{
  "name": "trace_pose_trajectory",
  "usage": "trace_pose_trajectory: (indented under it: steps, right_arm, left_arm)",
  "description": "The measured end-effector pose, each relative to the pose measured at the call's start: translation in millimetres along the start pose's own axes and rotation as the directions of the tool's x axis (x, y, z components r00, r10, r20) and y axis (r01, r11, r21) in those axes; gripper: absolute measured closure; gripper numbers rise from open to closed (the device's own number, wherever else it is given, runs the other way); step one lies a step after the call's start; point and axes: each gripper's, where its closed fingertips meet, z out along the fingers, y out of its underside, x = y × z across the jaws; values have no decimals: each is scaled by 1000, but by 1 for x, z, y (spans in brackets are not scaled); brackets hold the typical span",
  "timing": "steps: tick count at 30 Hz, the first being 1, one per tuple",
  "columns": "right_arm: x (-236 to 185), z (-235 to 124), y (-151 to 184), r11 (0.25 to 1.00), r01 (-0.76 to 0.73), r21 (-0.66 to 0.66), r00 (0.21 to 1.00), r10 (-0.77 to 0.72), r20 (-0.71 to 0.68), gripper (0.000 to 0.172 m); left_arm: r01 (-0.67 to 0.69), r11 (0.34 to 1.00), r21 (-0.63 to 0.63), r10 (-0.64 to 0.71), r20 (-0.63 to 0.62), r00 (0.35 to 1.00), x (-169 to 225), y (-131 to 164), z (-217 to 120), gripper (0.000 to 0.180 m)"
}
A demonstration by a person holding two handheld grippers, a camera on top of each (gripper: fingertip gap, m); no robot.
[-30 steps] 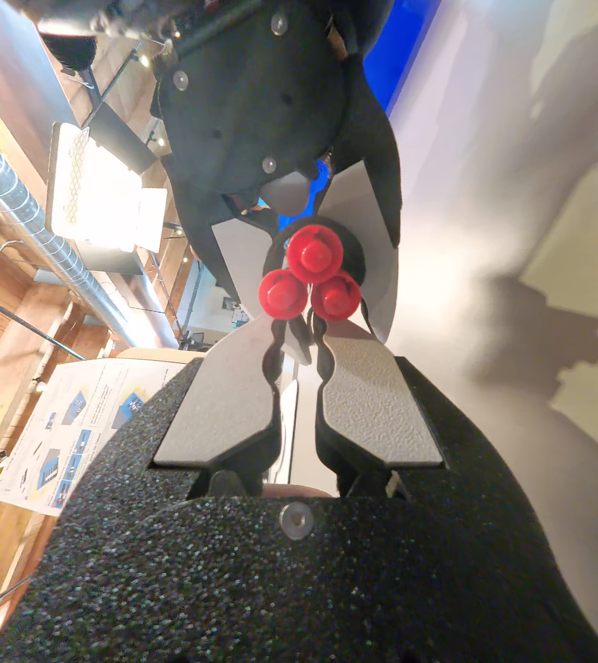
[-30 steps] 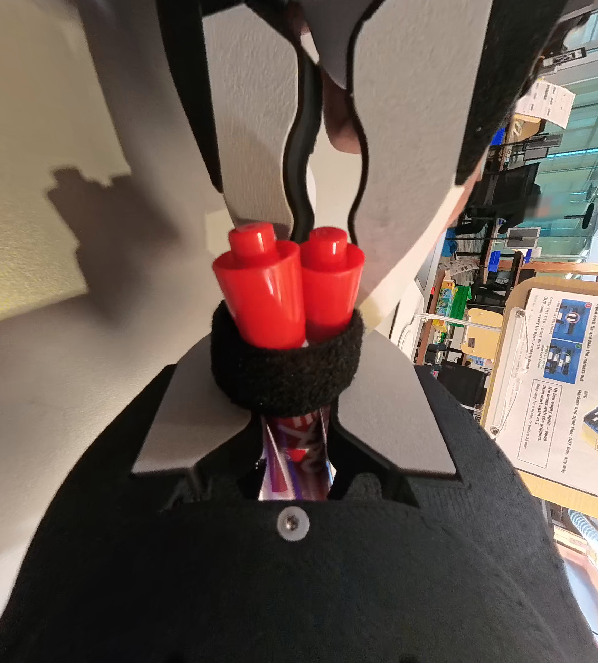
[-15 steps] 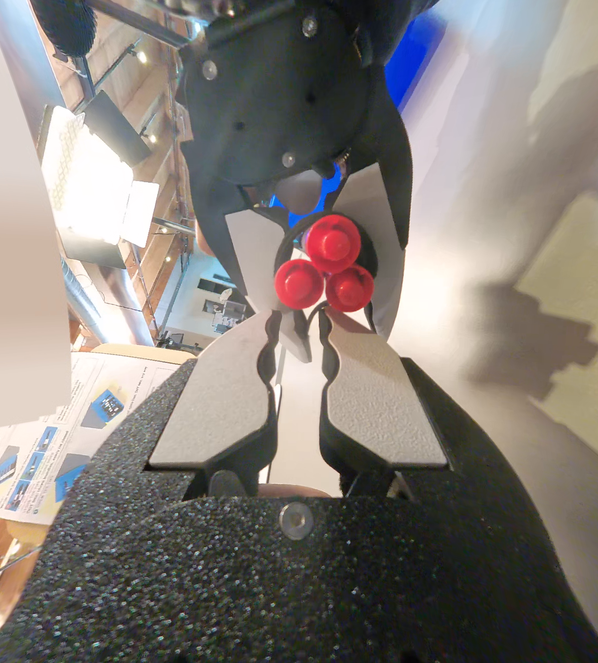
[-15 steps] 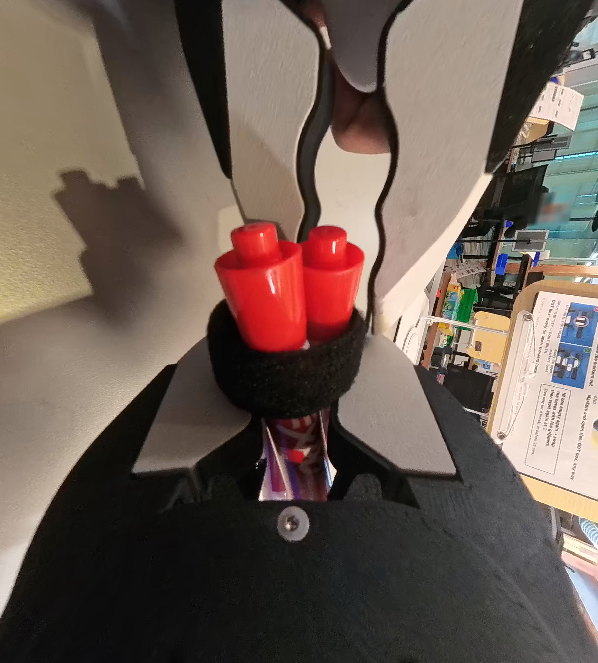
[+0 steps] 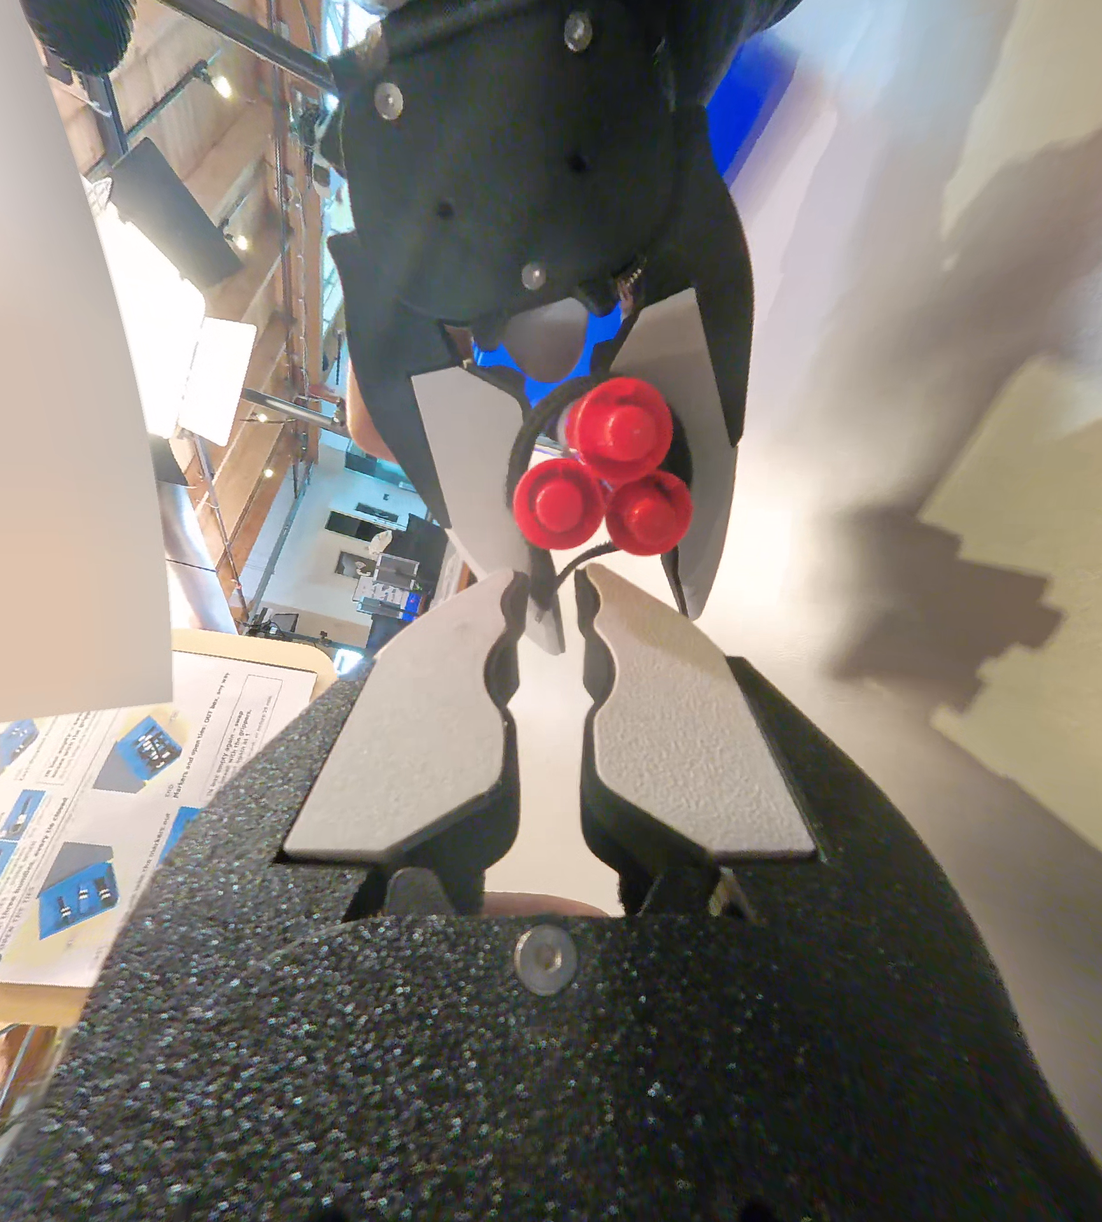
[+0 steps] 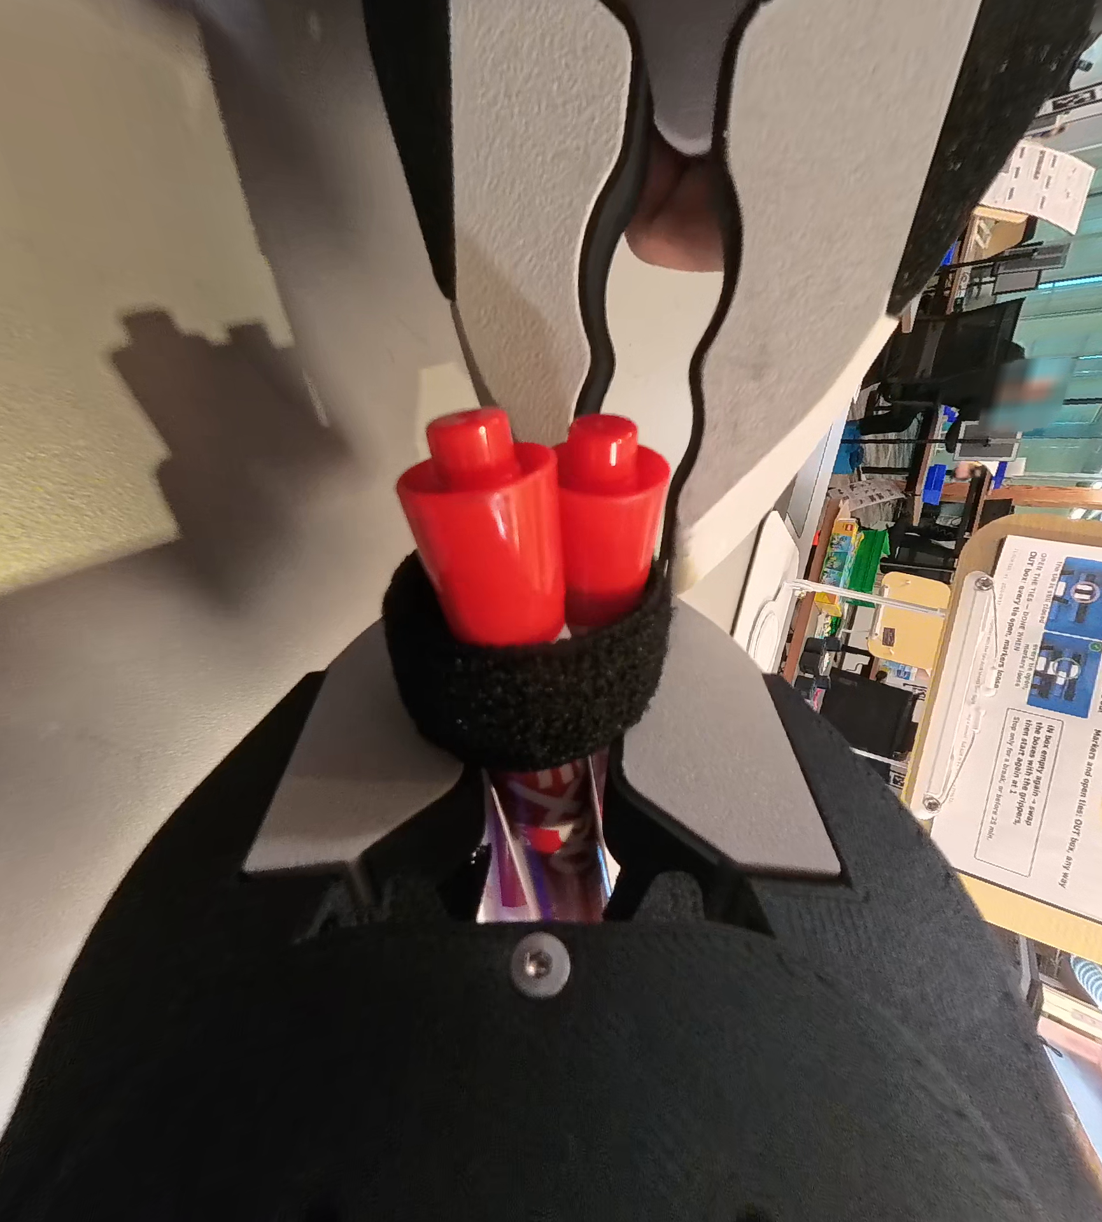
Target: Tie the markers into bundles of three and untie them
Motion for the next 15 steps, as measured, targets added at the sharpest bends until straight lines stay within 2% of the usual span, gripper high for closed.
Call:
trace_pose_trajectory:
  steps: [6,10,12,13,15]
  right_arm:
    - [-1,-1,0,1000,-6,2,1000,6,6,131]
    - [-1,-1,1,1000,-10,-2,1000,10,7,130]
    - [-2,-1,2,1000,-12,-3,1000,12,8,131]
    - [-2,-1,3,1000,-13,-3,1000,13,9,131]
    - [-2,-1,3,1000,-18,-3,1000,18,12,131]
  left_arm:
    - [97,995,-23,-98,-72,993,8,7,-4,153]
    - [266,963,-42,-269,-144,952,10,13,-6,148]
    - [395,916,-70,-401,-199,894,11,18,-8,147]
    - [486,869,-92,-493,-224,841,11,21,-9,146]
    - [667,735,-123,-671,-271,690,8,24,-13,146]
